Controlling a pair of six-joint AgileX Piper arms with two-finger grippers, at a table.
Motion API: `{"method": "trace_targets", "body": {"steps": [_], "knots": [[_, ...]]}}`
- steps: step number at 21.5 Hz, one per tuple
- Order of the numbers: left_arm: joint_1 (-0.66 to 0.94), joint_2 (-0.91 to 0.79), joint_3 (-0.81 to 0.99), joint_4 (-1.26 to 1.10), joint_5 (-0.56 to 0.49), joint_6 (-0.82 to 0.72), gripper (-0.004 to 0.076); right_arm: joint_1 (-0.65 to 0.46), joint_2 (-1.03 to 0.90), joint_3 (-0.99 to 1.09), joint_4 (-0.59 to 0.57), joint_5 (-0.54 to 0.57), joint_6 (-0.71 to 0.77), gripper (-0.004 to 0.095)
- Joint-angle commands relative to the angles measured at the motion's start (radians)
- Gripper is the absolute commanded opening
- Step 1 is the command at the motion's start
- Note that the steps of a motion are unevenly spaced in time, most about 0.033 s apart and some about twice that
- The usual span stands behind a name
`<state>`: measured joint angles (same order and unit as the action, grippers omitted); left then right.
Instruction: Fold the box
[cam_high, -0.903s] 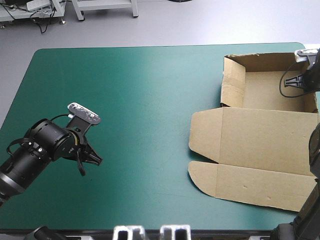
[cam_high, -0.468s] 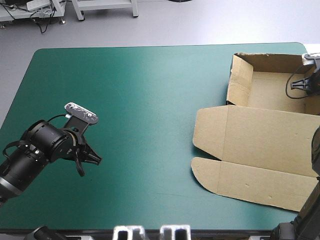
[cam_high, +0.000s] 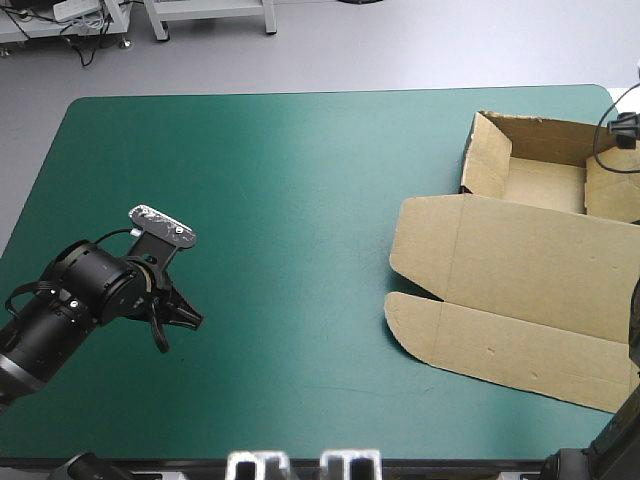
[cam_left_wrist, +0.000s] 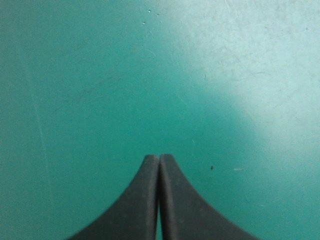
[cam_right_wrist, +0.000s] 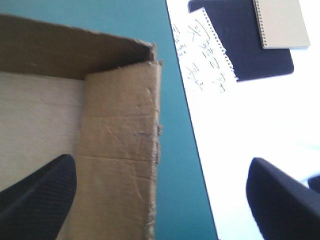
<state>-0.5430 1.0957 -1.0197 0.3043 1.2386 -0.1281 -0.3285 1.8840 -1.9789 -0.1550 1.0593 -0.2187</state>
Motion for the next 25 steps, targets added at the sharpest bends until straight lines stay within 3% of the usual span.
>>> {"method": "trace_targets", "body": {"steps": [1, 3, 5, 8, 11, 16, 21, 25], "knots": [[-0.008, -0.019, -0.025, 0.024, -0.010, -0.009, -0.0008, -0.007, -0.102, -0.113, 0.141, 0.032, -0.082, 0.0798], [-0.008, -0.019, -0.025, 0.024, -0.019, -0.009, -0.0008, -0.007, -0.130, -0.160, 0.275, 0.087, -0.181, 0.0731], [-0.008, -0.019, -0.025, 0.024, -0.030, -0.009, -0.0008, -0.007, -0.173, -0.208, 0.466, 0.145, -0.263, 0.0590], [-0.008, -0.019, -0.025, 0.022, -0.034, -0.009, -0.0008, -0.005, -0.259, -0.223, 0.724, 0.195, -0.374, 0.0251], [-0.008, -0.019, -0.025, 0.018, -0.046, -0.009, -0.0008, 0.012, -0.324, -0.221, 0.795, 0.195, -0.366, -0.0003], [-0.008, -0.019, -0.025, -0.035, -0.095, -0.009, -0.0008, 0.164, -0.482, -0.037, 0.680, 0.195, -0.351, -0.0017], [-0.008, -0.019, -0.025, -0.067, -0.102, 0.008, -0.0008, 0.339, -0.651, 0.415, 0.576, 0.195, -0.341, -0.0017], [-0.008, -0.017, -0.025, -0.080, -0.097, 0.019, -0.0008, 0.355, -0.698, 0.662, 0.571, 0.195, -0.344, -0.0017]]}}
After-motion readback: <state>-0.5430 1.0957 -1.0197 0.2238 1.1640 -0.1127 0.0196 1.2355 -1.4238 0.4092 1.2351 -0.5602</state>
